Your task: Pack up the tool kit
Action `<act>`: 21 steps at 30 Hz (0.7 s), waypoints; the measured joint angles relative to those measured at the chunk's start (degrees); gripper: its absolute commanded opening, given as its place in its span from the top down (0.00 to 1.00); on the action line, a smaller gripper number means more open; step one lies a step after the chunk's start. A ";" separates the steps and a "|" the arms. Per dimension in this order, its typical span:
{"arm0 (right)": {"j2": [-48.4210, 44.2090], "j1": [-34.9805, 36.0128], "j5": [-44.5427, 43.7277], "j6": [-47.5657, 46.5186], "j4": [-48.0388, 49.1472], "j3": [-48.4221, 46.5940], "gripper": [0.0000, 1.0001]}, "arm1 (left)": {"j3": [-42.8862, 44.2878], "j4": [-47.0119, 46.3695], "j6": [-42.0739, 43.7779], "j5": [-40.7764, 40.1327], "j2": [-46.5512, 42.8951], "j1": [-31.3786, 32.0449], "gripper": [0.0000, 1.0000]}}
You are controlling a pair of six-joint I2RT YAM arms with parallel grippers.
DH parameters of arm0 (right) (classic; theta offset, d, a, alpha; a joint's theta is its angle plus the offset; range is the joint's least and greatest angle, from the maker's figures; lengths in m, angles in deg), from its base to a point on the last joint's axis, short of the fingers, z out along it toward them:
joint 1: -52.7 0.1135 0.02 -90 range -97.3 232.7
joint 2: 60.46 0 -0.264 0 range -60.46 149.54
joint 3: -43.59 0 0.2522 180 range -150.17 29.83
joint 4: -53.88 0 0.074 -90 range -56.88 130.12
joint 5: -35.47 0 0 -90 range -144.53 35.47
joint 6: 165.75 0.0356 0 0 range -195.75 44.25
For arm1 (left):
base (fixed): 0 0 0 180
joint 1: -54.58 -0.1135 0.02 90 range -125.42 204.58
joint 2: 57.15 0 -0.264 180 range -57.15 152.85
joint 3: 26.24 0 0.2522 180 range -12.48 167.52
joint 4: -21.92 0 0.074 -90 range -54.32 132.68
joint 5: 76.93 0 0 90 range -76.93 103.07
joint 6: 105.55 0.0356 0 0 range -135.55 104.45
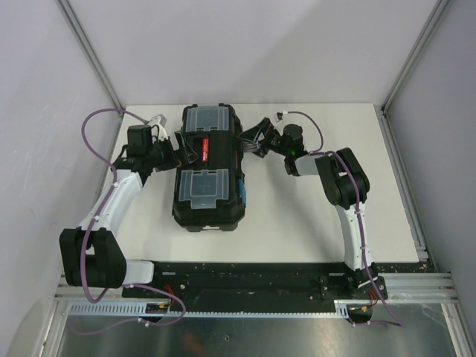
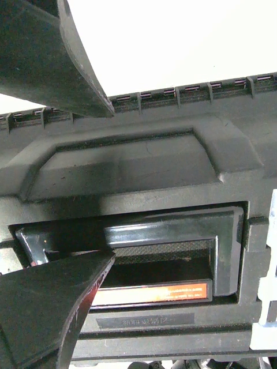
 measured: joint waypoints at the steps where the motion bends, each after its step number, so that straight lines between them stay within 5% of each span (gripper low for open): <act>1: 0.07 0.02 0.04 -0.28 -0.17 -0.48 0.01 | 0.00 0.00 0.00 0.00 0.00 0.00 0.01; 18: 3.21 0.00 2.40 5.97 5.60 -2.80 0.01 | 0.00 0.00 0.00 0.02 0.00 0.00 0.01; 21: 2.75 -0.07 2.56 5.97 5.40 -2.58 0.10 | 0.00 0.02 0.00 0.02 0.00 0.00 0.01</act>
